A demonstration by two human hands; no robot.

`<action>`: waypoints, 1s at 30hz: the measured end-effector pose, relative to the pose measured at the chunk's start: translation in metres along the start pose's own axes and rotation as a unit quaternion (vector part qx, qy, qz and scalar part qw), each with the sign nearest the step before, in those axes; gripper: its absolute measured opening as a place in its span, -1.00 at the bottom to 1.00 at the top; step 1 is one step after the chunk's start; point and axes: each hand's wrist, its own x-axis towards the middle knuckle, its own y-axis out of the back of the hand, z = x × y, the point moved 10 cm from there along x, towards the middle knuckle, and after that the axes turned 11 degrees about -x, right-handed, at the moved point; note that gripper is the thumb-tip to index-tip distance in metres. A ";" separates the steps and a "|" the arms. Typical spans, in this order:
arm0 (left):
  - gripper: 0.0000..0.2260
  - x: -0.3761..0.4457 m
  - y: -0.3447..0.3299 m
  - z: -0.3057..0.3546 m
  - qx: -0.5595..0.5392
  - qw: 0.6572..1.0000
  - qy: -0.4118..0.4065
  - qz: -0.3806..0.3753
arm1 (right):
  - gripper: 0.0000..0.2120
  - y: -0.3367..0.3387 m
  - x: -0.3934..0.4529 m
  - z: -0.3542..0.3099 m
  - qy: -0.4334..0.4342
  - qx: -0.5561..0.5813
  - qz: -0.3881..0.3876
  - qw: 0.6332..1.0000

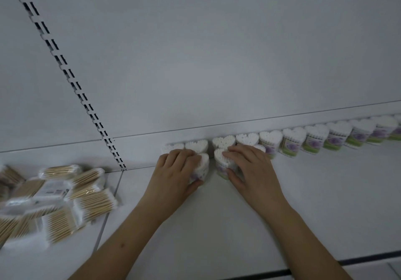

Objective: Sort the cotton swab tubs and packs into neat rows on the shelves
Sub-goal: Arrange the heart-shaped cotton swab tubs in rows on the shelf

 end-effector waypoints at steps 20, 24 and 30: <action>-0.51 -0.057 0.074 -0.032 -0.193 0.933 0.262 0.152 | -0.54 0.076 0.086 -0.034 0.014 0.181 0.065 0.981; -0.51 -0.099 0.077 -0.038 -0.193 0.910 0.329 0.164 | -0.54 0.070 0.117 -0.101 0.068 0.257 0.038 0.963; -0.49 -0.141 0.109 -0.047 -0.183 0.895 0.360 0.188 | -0.53 0.076 0.138 -0.230 0.138 0.339 0.029 0.930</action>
